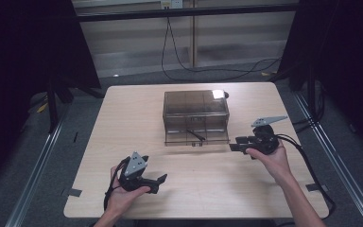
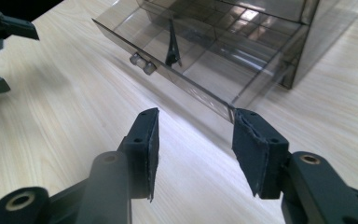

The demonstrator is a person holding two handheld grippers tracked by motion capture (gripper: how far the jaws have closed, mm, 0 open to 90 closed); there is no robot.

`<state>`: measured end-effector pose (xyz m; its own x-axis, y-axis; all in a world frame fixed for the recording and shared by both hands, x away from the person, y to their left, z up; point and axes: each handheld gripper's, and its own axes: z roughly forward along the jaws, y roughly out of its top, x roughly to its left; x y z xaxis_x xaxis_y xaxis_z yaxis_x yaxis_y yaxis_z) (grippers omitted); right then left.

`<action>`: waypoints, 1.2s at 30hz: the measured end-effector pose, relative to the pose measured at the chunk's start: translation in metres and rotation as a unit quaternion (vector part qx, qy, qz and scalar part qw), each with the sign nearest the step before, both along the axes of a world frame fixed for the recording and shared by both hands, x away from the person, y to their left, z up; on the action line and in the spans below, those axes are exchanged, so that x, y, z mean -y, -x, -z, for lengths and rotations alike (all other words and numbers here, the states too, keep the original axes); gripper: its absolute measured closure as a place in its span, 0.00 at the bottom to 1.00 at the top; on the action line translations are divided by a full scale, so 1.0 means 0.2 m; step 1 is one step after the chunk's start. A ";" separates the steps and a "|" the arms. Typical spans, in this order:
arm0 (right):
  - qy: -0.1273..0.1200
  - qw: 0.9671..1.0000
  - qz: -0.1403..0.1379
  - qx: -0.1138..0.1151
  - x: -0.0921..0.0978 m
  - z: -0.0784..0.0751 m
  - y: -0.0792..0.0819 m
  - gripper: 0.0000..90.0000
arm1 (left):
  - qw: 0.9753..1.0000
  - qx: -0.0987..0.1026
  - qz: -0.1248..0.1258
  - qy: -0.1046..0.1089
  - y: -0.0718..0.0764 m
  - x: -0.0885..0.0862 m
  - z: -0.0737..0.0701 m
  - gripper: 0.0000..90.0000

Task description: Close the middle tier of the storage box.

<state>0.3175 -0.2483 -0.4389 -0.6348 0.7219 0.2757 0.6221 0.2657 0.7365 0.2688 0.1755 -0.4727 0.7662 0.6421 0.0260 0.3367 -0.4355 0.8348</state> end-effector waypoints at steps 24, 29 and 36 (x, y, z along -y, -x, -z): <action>-0.006 0.999 0.041 0.015 0.14 0.09 0.22 0.50 | 1.000 0.004 -0.002 -0.022 0.00 0.05 0.01 0.08; -0.004 0.999 0.044 0.018 0.15 0.09 0.27 0.49 | 1.000 0.003 -0.003 -0.018 -0.01 0.05 0.01 0.09; -0.001 0.999 0.051 0.018 0.19 0.11 0.34 0.48 | 1.000 -0.002 -0.002 -0.004 -0.01 0.07 0.01 0.11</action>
